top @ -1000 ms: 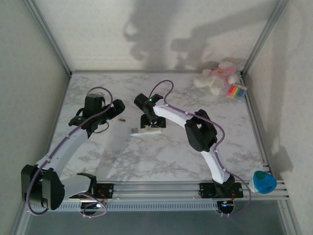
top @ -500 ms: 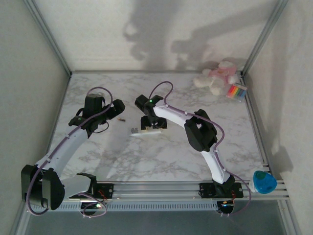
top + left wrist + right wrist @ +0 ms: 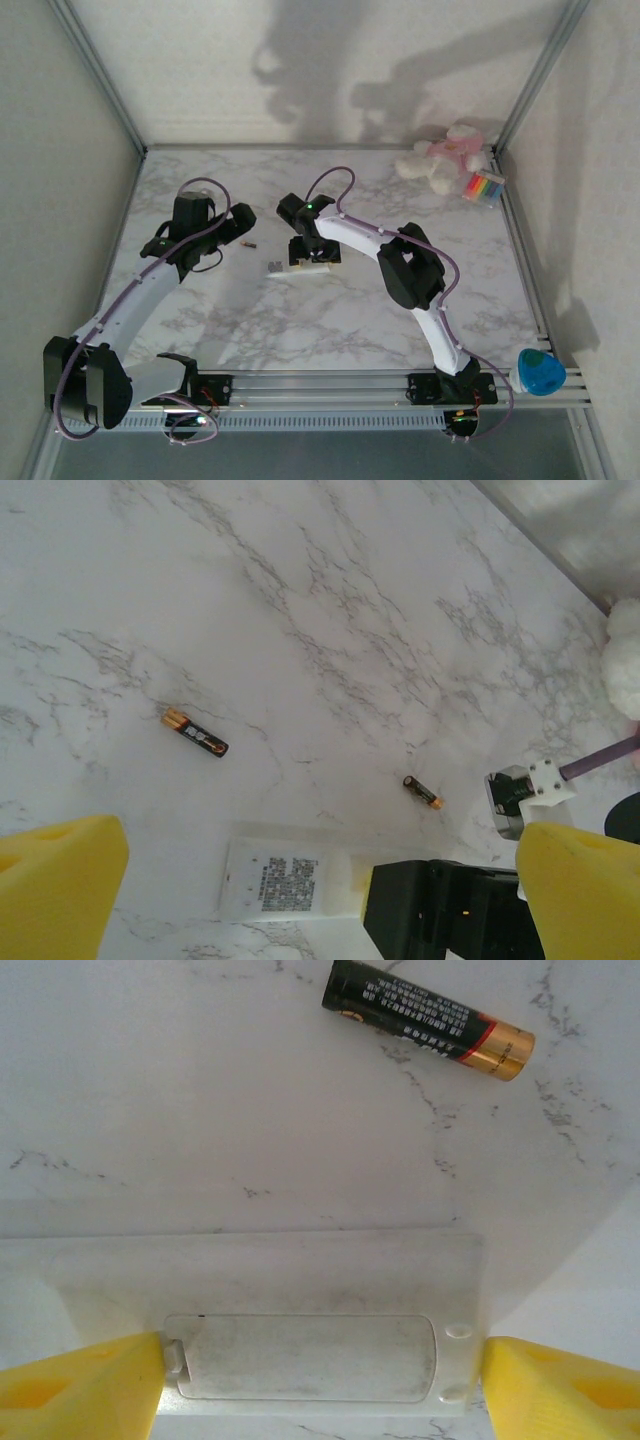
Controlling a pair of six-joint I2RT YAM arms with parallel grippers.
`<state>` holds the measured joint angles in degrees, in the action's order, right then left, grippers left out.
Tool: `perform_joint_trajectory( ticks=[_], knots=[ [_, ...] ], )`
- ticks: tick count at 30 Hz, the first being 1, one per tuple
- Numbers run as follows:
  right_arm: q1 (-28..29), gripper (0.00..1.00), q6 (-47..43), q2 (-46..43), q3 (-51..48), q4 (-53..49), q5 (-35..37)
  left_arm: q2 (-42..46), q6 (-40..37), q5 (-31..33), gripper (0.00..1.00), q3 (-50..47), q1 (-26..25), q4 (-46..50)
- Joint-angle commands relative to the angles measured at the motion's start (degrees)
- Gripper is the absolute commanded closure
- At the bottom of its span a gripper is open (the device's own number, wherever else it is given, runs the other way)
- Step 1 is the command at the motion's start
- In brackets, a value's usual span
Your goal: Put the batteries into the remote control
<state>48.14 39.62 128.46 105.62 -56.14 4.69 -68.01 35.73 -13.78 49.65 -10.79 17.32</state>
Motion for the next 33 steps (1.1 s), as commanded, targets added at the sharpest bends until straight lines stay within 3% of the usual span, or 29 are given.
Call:
perform_joint_trajectory(
  ticks=[1, 3, 7, 10, 14, 24, 33],
  knots=[
    [-0.42, 0.21, -0.63, 0.39, -2.14, 0.65, 1.06, -0.37, -1.07, -2.35, 0.01, -2.17, -0.38, -1.79],
    [-0.42, 0.22, -0.76, 0.06, -2.52, 1.2, 1.05, -0.95, -1.5, -3.18, 0.01, -3.31, -0.42, -2.38],
    [-0.42, 0.23, -0.73, -0.45, -3.01, 1.74, 1.13, -2.63, -2.08, -5.79, 0.14, -5.46, -1.04, -4.25],
    [-0.42, 0.23, -0.73, -1.22, -3.57, 2.2, 0.98, -5.54, -1.89, -6.77, 0.34, -6.07, -2.62, -5.49],
    [-0.42, 0.23, -0.38, -2.34, -4.7, 3.2, 0.61, -10.85, -0.89, -8.11, 0.68, -6.66, -5.21, -8.57],
    [-0.99, 0.23, 1.0, -5.49, -7.68, 6.72, -2.03, -23.01, 0.49, -7.57, 0.72, -3.83, -9.34, -12.61],
    [-1.98, 0.23, 2.05, -9.11, -11.85, 10.82, -5.12, -25.62, 0.22, -6.71, 0.71, -5.15, -9.51, -12.22]
  ],
)
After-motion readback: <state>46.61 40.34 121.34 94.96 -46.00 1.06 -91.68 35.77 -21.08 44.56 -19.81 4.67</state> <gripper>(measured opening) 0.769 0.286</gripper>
